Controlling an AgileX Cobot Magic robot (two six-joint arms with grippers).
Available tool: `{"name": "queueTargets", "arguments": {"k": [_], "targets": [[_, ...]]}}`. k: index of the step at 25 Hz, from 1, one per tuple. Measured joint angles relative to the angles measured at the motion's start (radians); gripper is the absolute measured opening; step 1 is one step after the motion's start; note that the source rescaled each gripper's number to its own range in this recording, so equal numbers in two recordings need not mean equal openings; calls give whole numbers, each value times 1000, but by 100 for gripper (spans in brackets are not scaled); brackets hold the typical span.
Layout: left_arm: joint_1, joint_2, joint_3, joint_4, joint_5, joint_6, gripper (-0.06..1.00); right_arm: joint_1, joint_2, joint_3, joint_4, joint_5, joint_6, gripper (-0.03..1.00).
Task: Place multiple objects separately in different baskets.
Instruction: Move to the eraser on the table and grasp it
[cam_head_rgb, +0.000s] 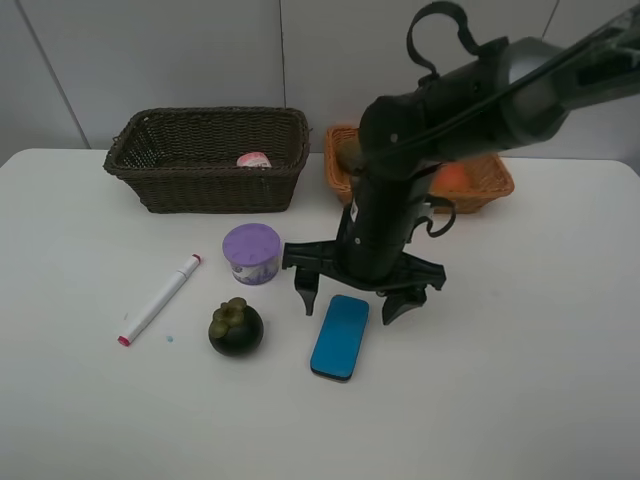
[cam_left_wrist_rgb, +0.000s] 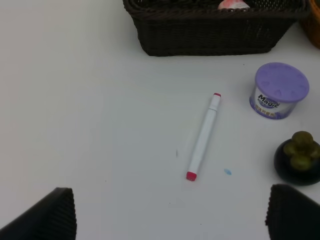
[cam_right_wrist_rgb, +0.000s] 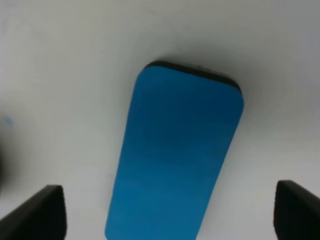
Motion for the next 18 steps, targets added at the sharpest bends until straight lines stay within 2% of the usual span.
{"name": "queueTargets", "arguments": {"k": [9, 18], "targets": [[0, 0, 0, 0, 0, 0, 100, 23, 2, 3, 13, -59, 2, 100], [0, 0, 0, 0, 0, 0, 100, 23, 60, 3, 17, -53, 5, 100]]}}
